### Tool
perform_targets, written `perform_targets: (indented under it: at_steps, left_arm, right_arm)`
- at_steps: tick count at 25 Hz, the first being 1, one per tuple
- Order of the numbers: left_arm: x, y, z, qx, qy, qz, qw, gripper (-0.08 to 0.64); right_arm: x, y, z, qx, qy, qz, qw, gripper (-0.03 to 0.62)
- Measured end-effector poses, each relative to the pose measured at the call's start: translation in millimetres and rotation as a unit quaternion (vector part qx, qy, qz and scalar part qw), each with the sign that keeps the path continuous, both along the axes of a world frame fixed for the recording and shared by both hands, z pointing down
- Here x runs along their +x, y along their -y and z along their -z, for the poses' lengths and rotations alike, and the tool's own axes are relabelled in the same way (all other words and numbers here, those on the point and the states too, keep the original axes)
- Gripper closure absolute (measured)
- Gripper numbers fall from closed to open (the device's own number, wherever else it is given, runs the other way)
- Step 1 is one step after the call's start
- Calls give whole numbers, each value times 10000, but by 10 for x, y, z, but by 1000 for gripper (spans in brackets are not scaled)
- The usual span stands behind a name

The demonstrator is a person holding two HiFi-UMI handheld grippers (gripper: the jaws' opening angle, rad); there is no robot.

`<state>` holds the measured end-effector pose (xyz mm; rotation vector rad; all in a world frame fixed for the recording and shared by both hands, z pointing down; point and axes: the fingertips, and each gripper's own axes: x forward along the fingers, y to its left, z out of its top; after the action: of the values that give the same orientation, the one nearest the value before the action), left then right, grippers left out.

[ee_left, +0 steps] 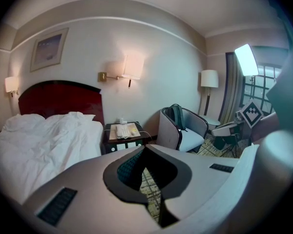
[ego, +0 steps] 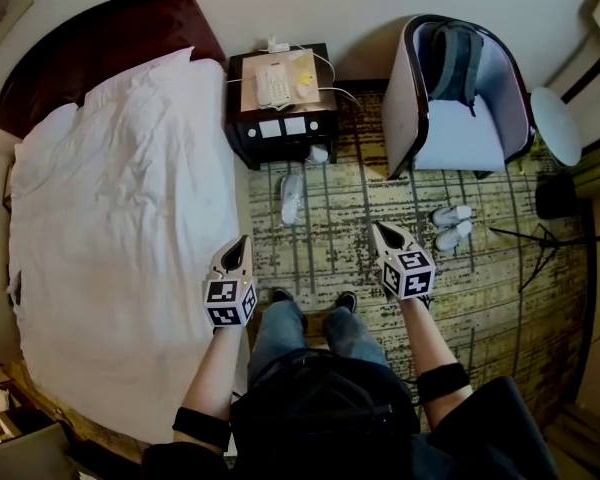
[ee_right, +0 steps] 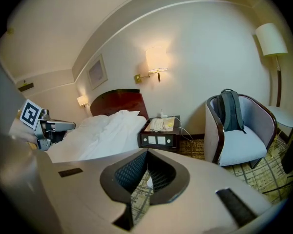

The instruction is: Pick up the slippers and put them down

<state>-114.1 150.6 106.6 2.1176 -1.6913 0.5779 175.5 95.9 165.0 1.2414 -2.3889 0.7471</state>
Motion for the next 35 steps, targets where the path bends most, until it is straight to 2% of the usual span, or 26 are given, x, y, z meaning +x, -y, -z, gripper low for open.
perform_targets:
  at_steps: [4,12,21,26,31,35]
  left_arm:
    - [-59,4,-37,-40,-17,-21,10000,560]
    - [-295,317,-308,-314,-192,-411,9985,560]
    - [-358,757,-970,-591,-325,-879,9938,560]
    - [-314,993,-1541,-794,-457,-909,9916,560]
    - [-311,1352,-2378,-1010,-637,-733,9901,556]
    - [-336,1584,-3266,-1375,-885,-592,9848,472]
  right_arm:
    - [-146,62,-32,-26,3,64,10000,591]
    - [-566,324,-129,-69,-66,-78,9999,591]
    - [-977,865,-407,165,-146,-278,9994,591]
    - [-1047,1170,-833,131,-223,-303,9992,591]
    - [-1163,1628,-1558,17,-109,-301,9995,591]
    - [-1363,2011,-2324,-42,21,-242,9997,591]
